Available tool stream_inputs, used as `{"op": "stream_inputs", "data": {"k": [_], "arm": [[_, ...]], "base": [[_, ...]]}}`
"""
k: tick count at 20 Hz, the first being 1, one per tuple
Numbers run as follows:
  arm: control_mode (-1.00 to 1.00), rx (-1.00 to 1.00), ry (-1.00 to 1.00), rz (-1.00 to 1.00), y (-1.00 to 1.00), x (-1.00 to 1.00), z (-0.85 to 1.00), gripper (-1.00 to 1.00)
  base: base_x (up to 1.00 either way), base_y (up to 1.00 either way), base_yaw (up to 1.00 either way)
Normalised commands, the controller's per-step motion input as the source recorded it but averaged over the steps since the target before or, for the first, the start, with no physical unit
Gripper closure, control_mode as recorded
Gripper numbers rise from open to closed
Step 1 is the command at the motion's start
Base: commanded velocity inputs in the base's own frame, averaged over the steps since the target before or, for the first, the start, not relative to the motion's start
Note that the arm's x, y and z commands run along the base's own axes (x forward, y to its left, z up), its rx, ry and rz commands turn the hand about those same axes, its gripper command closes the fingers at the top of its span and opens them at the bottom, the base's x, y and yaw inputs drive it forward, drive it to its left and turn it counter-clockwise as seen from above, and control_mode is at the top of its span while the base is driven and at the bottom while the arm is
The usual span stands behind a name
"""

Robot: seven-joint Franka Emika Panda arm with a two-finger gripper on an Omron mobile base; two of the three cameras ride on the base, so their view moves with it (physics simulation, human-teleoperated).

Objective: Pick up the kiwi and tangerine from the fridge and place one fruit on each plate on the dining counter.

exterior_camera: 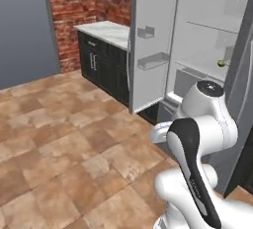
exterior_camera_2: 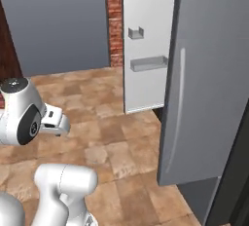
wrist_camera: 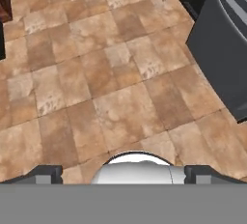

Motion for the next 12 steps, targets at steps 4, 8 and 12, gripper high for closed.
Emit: {"op": "stream_inputs", "data": {"k": [4,8,12], "arm": [[1.0,0.0,0.0,0.0,0.0,0.0,0.0,-1.0],[1.0,0.0,0.0,0.0,0.0,0.0,0.0,-1.0],[1.0,0.0,0.0,0.0,0.0,0.0,0.0,-1.0]], "base": [[1.0,0.59,-0.52],[1.0,0.64,-0.6],[0.88,0.61,-0.71]]}}
